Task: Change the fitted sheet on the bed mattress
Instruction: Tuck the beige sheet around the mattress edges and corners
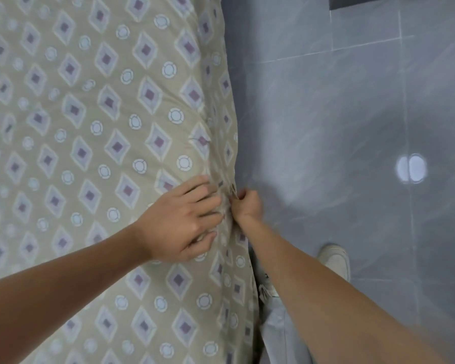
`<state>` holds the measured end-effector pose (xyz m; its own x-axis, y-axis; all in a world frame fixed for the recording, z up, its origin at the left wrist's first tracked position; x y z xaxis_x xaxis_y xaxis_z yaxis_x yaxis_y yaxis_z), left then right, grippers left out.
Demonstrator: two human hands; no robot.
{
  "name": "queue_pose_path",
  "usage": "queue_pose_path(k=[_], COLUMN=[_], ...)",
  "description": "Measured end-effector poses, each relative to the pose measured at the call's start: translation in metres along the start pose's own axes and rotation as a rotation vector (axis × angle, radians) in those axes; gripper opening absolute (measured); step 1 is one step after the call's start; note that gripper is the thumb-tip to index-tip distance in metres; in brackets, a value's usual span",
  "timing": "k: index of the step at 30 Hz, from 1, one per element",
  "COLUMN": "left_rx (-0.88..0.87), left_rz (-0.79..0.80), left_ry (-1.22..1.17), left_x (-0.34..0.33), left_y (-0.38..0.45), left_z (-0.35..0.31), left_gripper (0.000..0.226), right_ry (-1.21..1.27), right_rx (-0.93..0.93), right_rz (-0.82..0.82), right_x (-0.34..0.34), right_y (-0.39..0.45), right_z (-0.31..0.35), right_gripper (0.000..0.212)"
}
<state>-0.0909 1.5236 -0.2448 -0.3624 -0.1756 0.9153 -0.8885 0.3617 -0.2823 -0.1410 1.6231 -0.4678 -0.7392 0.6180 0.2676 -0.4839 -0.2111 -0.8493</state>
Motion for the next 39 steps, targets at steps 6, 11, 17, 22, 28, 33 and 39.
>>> queue_pose_path(k=[6, 11, 17, 22, 28, 33, 39], left_rx=[-0.086, -0.129, -0.166, -0.137, -0.165, -0.176, -0.187], left_rz=[0.009, 0.029, 0.159, 0.318, 0.25, 0.101, 0.144], left_ry=[-0.007, 0.029, 0.167, 0.258, 0.236, 0.234, 0.237], left_x=[-0.009, -0.007, -0.001, 0.001, 0.028, 0.047, 0.04], left_y=[0.01, 0.017, 0.025, 0.024, 0.017, 0.01, 0.008], left_z=[0.004, 0.002, -0.003, -0.008, -0.016, -0.017, -0.015], left_gripper=[0.028, 0.037, 0.052, 0.06, 0.056, 0.052, 0.051], right_ry=[0.26, 0.345, 0.387, 0.44, 0.765, 0.843, 0.678], right_rx=[0.006, 0.008, -0.012, -0.033, -0.195, -0.277, -0.279], right_rz=[0.187, 0.337, 0.438, 0.617, 0.723, 0.788, 0.692], right_x=[-0.002, -0.01, 0.004, 0.008, -0.012, -0.035, -0.064], right_y=[-0.027, -0.053, -0.061, -0.077, -0.078, -0.077, -0.059], right_z=[-0.046, -0.048, -0.033, -0.029, -0.013, 0.003, -0.012], right_gripper=[0.018, 0.024, 0.015, 0.04, 0.057, 0.053, 0.035])
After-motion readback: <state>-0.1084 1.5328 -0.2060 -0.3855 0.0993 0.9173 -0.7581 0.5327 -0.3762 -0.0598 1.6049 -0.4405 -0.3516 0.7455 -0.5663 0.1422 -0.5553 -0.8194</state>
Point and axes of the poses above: each hand's wrist, its own y-axis towards the middle knuckle, its own x-axis out of the back of the hand, z = x × y, the point moved 5 cm from there along y, towards the middle knuckle, and after that the axes turned 3 degrees about z, right-handed, at the moved point
